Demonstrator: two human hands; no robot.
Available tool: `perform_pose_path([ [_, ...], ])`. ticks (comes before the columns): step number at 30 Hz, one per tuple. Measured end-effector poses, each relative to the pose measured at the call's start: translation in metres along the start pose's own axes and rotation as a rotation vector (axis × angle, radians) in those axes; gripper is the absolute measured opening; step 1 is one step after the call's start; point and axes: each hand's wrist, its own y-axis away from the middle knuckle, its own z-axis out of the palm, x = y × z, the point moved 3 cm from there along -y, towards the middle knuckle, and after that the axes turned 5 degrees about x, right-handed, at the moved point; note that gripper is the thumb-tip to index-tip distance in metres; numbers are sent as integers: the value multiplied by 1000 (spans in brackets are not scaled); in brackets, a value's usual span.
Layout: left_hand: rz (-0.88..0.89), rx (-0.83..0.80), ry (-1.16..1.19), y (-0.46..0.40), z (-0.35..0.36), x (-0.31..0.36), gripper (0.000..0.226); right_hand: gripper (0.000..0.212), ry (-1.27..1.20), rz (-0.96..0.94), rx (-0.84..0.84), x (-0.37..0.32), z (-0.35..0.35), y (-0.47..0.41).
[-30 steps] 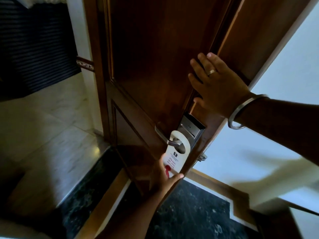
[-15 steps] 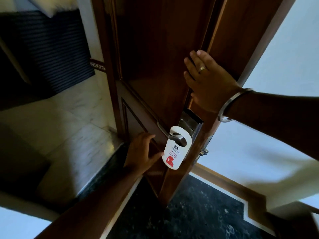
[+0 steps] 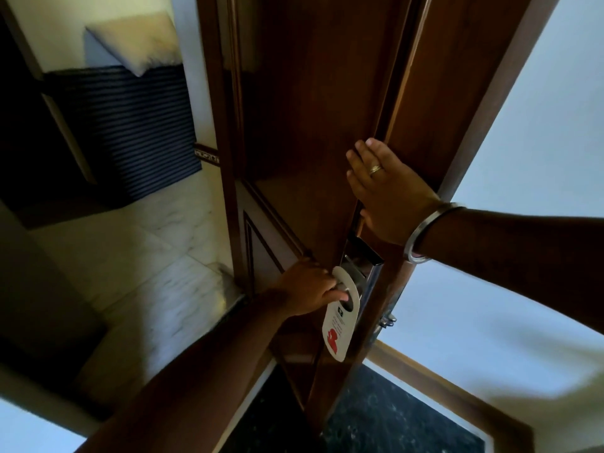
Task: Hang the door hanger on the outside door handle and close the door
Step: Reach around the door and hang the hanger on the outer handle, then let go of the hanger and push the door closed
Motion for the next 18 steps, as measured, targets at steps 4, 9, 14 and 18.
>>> perform_pose_path([
  [4,-13,9,-11,7,-4,-1,63,80,-17,-13,12,1,-6,2],
  [9,0,89,-14,29,-18,-2,54,83,-46,-50,2,-4,-29,3],
  [14,-38,27,29,72,-36,-16,45,80,-158,-26,86,-13,-71,9],
  [18,-164,-86,22,122,-58,-37,52,81,-333,-107,395,-18,-117,9],
])
